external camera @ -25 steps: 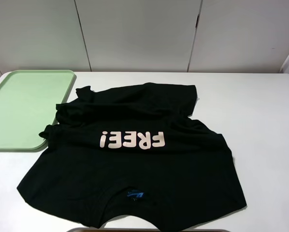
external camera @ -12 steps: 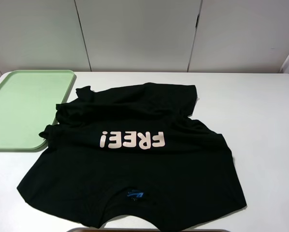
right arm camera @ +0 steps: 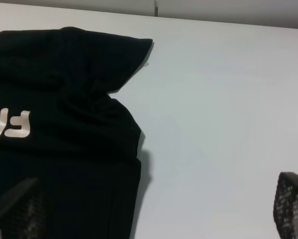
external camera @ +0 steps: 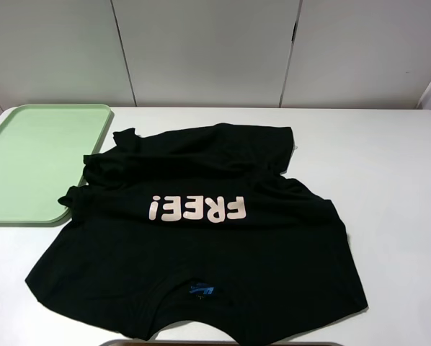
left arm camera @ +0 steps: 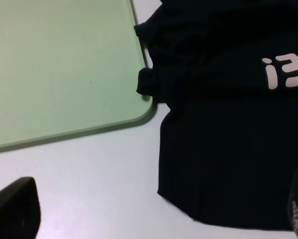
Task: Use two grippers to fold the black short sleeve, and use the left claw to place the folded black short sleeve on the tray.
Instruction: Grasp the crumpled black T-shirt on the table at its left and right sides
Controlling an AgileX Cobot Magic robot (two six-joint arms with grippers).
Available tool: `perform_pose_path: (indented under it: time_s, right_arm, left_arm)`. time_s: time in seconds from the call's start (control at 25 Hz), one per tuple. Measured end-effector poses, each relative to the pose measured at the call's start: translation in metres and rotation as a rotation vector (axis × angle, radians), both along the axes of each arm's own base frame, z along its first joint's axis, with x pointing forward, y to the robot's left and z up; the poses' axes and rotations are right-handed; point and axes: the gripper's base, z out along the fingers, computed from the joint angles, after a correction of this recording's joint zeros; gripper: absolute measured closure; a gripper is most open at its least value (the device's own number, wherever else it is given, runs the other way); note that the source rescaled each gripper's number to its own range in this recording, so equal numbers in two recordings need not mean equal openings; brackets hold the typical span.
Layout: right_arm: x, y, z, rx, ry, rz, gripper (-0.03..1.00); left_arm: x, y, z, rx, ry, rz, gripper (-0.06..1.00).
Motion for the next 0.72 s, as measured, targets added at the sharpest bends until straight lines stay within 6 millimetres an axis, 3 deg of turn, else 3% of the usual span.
perform_pose_path:
  time_s: [0.72]
  right_arm:
    - [0.0000, 0.0000, 0.0000, 0.000, 0.000, 0.000, -0.03]
  left_arm:
    - [0.0000, 0.0000, 0.0000, 0.000, 0.000, 0.000, -0.06]
